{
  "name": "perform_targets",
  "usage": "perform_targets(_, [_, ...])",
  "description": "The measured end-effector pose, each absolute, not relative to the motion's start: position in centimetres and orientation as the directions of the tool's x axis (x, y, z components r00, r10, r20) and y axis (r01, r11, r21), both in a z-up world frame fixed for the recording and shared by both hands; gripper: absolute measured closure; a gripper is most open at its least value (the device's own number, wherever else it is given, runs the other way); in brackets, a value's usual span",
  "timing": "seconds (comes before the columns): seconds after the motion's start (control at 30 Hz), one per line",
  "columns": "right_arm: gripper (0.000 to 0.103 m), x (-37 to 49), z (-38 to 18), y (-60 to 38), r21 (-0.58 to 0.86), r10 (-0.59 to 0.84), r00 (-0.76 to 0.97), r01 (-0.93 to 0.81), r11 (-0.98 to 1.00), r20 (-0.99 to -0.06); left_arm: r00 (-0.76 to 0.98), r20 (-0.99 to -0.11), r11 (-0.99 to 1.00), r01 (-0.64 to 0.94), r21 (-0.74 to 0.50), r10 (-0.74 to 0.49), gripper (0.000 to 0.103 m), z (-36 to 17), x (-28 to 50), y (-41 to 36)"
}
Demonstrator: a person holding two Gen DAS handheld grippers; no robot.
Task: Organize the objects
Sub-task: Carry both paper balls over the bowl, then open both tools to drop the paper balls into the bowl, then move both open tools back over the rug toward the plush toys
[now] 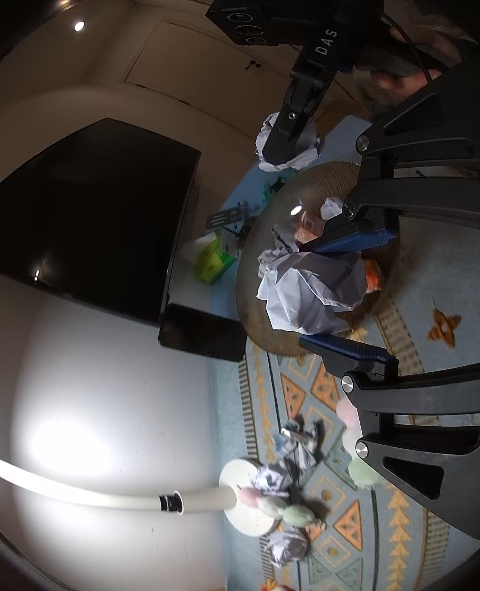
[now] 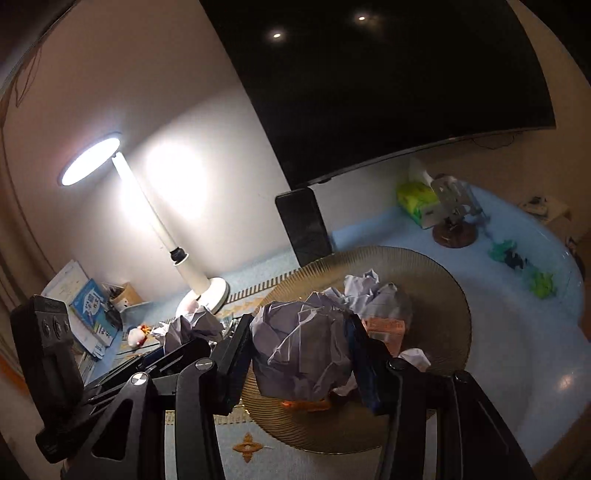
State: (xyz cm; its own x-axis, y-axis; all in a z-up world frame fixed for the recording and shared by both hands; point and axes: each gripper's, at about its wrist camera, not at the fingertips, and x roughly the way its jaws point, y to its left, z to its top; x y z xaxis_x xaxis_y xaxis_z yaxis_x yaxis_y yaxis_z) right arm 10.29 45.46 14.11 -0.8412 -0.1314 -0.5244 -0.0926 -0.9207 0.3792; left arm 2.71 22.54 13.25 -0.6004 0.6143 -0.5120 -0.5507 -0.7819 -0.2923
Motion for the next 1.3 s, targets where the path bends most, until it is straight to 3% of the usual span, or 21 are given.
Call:
perform_targets(0.1, [0.054, 9.4, 12.8, 46.2, 0.397, -0.129, -0.815, -0.131, -0.908, -0.565, -0.573, -0.519, -0.763, -0.570, -0.305, 0.635, 0.064, 12.8, 2.2, 24.6])
perform_targets(0.17, [0.054, 9.3, 12.4, 46.7, 0.405, -0.130, -0.808, -0.142, -0.903, -0.575, -0.552, -0.529, -0.754, -0.575, -0.318, 0.645, 0.049, 12.2, 1.8, 25.5])
perform_targets(0.2, [0.054, 9.3, 12.2, 46.8, 0.409, -0.127, -0.807, -0.151, -0.900, -0.576, -0.557, -0.533, -0.761, -0.566, -0.318, 0.637, 0.035, 12.1, 1.7, 25.6])
perform_targets(0.23, [0.054, 9.4, 12.1, 47.0, 0.416, -0.131, -0.808, -0.151, -0.897, -0.575, -0.563, -0.527, -0.762, -0.560, -0.324, 0.637, 0.028, 12.0, 1.7, 25.3])
perform_targets(0.5, [0.054, 9.4, 12.4, 45.9, 0.378, -0.091, -0.808, -0.169, -0.910, -0.582, -0.604, -0.498, -0.783, -0.488, -0.386, 0.622, 0.027, 12.1, 1.8, 19.9])
perform_targets(0.53, [0.053, 9.4, 12.5, 45.7, 0.364, -0.076, -0.807, -0.178, -0.914, -0.586, -0.614, -0.494, -0.788, -0.474, -0.393, 0.616, 0.027, 12.2, 1.9, 19.0])
perform_targets(0.6, [0.038, 9.4, 12.8, 45.4, 0.339, -0.049, -0.807, -0.191, -0.921, -0.589, -0.635, -0.482, -0.797, -0.449, -0.405, 0.603, 0.027, 12.3, 2.1, 17.2])
perform_targets(0.67, [0.037, 9.7, 13.2, 45.2, 0.337, -0.039, -0.814, -0.195, -0.921, -0.579, -0.654, -0.478, -0.808, -0.425, -0.409, 0.586, 0.027, 12.3, 2.4, 15.4])
perform_targets(0.87, [0.037, 10.0, 14.2, 40.6, 0.350, -0.165, -0.822, -0.044, -0.936, -0.545, -0.718, -0.460, -0.842, -0.349, -0.412, 0.523, 0.027, 12.3, 4.1, 9.9])
perform_targets(1.1, [0.032, 8.7, 12.3, 28.7, 0.227, -0.301, -0.762, 0.205, -0.952, -0.574, -0.820, -0.444, -0.885, -0.152, -0.440, 0.361, 0.027, 11.2, 5.9, 1.5])
perform_targets(1.3, [0.032, 6.5, 7.1, 21.8, 0.158, -0.332, -0.689, 0.305, -0.939, -0.645, -0.819, -0.550, -0.961, -0.002, -0.278, 0.161, 0.027, 7.5, 5.7, -2.0])
